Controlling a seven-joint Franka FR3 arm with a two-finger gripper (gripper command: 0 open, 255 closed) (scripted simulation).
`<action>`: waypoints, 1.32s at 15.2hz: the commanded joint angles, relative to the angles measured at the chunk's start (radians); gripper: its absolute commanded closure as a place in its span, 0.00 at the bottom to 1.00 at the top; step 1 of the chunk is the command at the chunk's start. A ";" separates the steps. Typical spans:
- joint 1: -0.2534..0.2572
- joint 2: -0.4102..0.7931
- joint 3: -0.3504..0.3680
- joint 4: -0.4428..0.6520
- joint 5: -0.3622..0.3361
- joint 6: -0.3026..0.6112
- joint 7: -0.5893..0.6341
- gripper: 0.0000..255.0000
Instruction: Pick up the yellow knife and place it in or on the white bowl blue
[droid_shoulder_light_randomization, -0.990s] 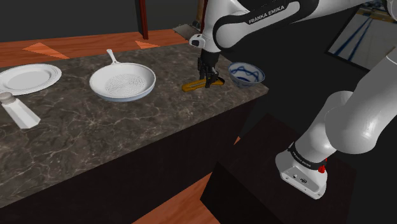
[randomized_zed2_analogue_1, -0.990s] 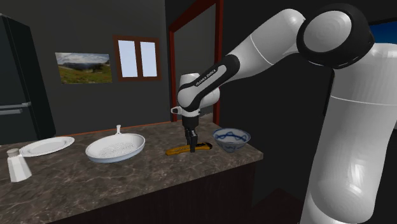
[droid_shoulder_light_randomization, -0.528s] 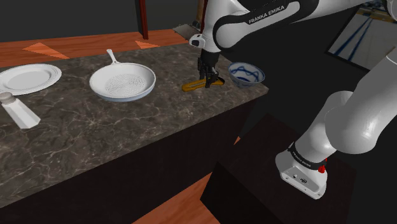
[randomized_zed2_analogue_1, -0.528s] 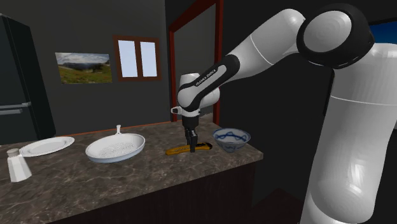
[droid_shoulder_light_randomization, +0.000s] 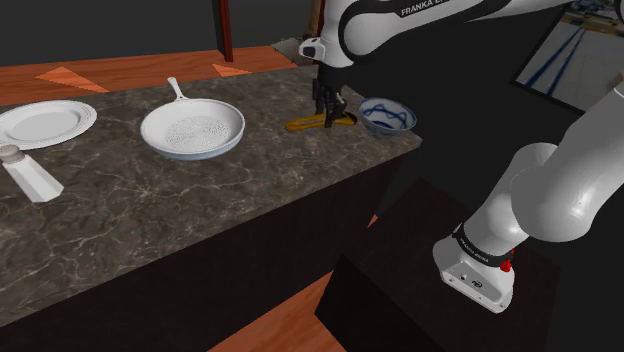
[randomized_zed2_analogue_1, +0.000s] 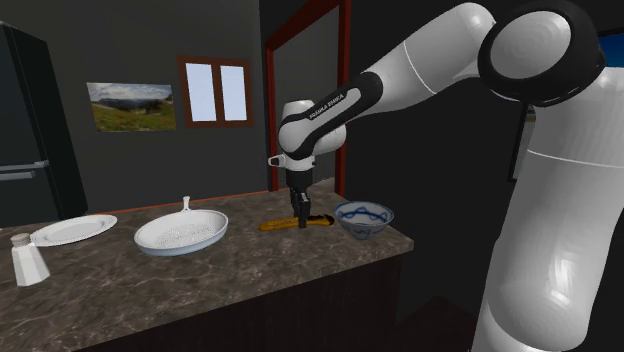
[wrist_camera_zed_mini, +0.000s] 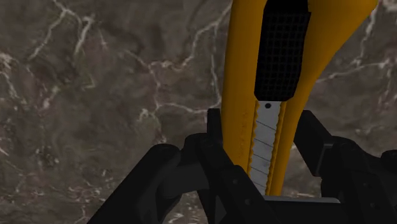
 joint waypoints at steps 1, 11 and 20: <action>0.000 -0.010 0.001 0.017 0.000 -0.028 0.001 1.00; 0.001 -0.048 0.001 0.113 0.000 -0.161 0.000 1.00; 0.001 -0.063 0.002 0.218 0.000 -0.281 -0.002 1.00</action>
